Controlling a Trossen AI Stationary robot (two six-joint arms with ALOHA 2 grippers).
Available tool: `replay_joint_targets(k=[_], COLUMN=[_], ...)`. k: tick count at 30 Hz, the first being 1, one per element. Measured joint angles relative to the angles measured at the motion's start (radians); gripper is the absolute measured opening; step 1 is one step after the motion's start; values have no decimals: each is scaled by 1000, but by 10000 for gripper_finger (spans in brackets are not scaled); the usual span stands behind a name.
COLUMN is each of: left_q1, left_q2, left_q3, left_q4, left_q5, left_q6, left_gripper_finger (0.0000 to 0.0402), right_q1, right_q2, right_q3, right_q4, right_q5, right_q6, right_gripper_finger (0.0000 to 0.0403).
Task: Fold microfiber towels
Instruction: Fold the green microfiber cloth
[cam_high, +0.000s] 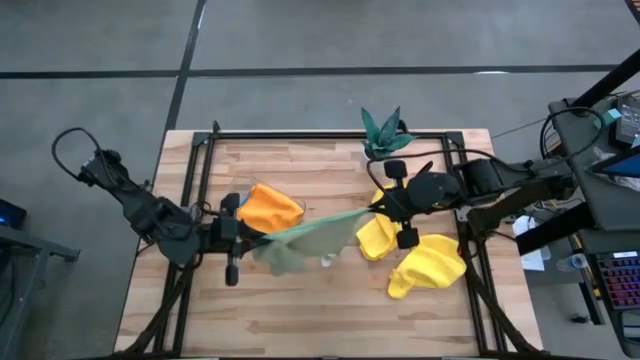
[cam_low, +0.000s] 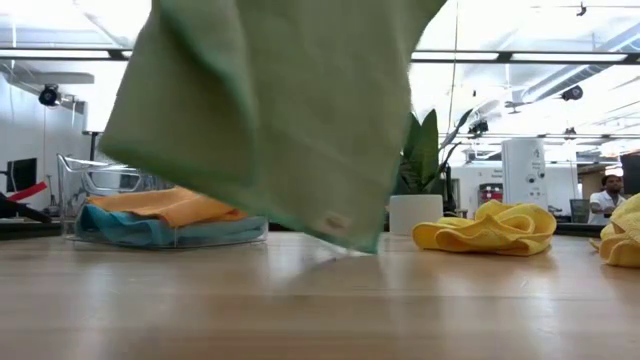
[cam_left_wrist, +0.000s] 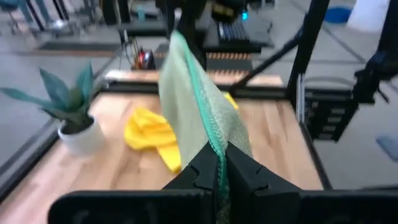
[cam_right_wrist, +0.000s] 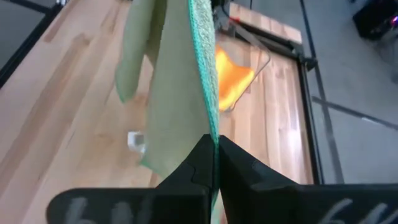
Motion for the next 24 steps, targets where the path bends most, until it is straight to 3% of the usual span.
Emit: replay_joint_targets(k=[4,10,16,21,24], left_q1=[0,0,3,69,113], left_q2=[30,113,150,100,66], left_q3=[-1,1,8,49,87], left_q4=[27,89,62,-94,-156], left_q5=[142,257,267,263,250], left_q6=[-25,-27,-46,-47,-46], left_gripper_finger=[0,1,1,0,0], right_q1=[0,1,1,-7,-8], right_q2=[-1,-2,0,0,0], right_q3=[0,0,0,-1,18], right_q4=[-20,-31,-25,77,87], right_q5=[-7,-17,-10,121,130], right_q6=[5,16,-14,-118,-124], right_gripper_finger=[8,8,8,8,8])
